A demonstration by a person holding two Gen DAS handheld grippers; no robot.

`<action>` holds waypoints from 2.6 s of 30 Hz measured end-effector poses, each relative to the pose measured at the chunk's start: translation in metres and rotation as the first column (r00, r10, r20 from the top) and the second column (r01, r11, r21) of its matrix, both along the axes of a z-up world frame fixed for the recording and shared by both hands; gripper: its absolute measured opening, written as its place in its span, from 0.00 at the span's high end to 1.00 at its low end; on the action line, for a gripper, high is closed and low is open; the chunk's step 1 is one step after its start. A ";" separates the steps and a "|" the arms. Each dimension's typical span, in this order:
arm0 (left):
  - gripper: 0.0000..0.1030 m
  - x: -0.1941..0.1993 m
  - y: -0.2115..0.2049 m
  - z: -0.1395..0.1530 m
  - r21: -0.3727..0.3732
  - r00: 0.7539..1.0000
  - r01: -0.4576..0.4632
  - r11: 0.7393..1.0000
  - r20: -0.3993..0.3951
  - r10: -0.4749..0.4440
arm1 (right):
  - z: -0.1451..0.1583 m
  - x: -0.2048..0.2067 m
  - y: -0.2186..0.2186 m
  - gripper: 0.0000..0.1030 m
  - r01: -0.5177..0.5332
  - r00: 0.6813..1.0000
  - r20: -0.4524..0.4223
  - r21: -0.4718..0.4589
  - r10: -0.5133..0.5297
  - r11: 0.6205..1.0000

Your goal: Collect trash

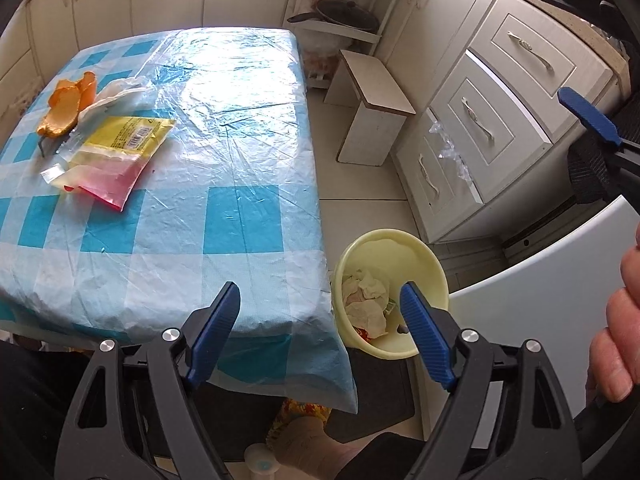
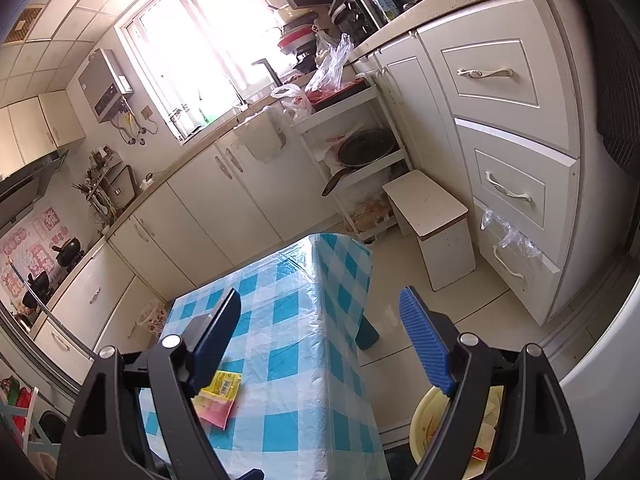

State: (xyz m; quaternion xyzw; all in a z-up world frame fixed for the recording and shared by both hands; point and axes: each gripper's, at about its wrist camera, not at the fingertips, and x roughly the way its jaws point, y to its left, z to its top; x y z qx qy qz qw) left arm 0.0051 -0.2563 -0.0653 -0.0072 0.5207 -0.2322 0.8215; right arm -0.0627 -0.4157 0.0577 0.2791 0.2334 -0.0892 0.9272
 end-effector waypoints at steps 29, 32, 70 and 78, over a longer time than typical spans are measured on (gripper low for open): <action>0.23 0.016 0.027 0.003 -0.023 0.998 -0.049 0.999 -0.039 0.048 | -0.003 0.027 0.026 0.24 -0.044 0.998 -0.045 -0.027 0.043 0.999; 0.23 0.019 0.029 0.002 -0.025 0.998 -0.053 0.998 -0.043 0.052 | -0.004 0.031 0.029 0.24 -0.052 0.997 -0.052 -0.030 0.050 0.998; 0.23 0.029 0.045 -0.006 -0.003 0.994 -0.081 0.997 -0.077 0.080 | -0.008 0.047 0.048 0.24 -0.110 0.990 -0.090 -0.048 0.105 0.993; 0.23 0.028 0.046 -0.007 0.002 0.993 -0.078 0.997 -0.084 0.078 | -0.006 0.045 0.048 0.24 -0.110 0.991 -0.088 -0.048 0.106 0.993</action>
